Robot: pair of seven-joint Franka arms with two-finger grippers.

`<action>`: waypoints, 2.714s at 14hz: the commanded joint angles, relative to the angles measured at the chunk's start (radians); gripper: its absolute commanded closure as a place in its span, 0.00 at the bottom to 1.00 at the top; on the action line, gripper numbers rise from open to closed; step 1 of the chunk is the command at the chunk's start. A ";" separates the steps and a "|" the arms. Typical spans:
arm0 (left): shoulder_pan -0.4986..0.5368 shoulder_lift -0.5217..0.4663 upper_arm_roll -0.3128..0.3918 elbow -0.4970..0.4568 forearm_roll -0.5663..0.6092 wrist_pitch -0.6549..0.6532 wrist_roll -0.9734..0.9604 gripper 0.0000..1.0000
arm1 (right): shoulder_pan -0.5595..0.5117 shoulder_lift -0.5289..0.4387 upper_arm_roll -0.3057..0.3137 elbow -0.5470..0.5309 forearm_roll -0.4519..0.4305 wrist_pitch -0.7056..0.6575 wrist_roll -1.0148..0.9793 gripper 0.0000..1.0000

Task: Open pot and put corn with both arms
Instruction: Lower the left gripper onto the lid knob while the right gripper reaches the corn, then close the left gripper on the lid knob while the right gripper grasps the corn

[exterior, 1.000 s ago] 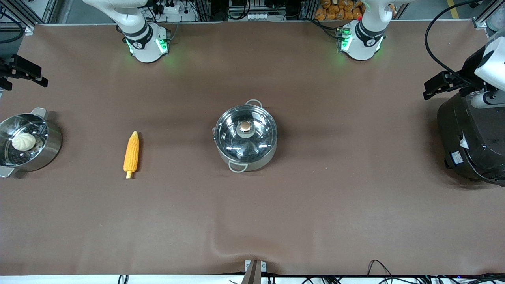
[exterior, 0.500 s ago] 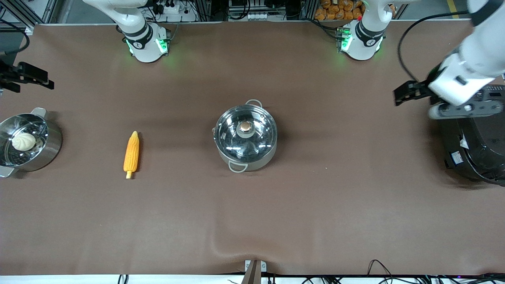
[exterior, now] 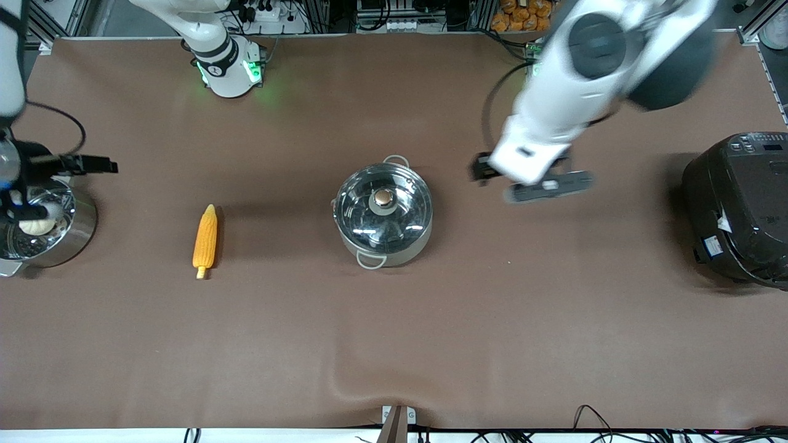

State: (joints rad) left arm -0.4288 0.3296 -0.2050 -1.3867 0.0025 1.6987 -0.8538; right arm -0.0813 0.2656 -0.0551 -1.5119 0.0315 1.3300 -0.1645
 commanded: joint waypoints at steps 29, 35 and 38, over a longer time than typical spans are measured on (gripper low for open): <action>-0.311 0.356 0.044 0.086 0.126 0.319 -0.332 0.21 | 0.107 0.198 0.029 -0.588 0.018 1.206 0.124 0.00; -0.311 0.356 0.042 0.080 0.129 0.319 -0.327 0.51 | 0.115 0.208 0.027 -0.591 0.018 1.200 0.161 0.00; -0.309 0.347 0.042 0.080 0.131 0.317 -0.301 0.91 | 0.098 0.202 0.027 -0.591 0.018 1.169 0.160 0.00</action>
State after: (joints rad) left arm -0.7354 0.6754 -0.1680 -1.3212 0.1023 2.0335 -1.1771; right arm 0.0347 0.4776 -0.0315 -2.0949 0.0367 2.5165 -0.0102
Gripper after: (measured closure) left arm 0.498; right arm 0.000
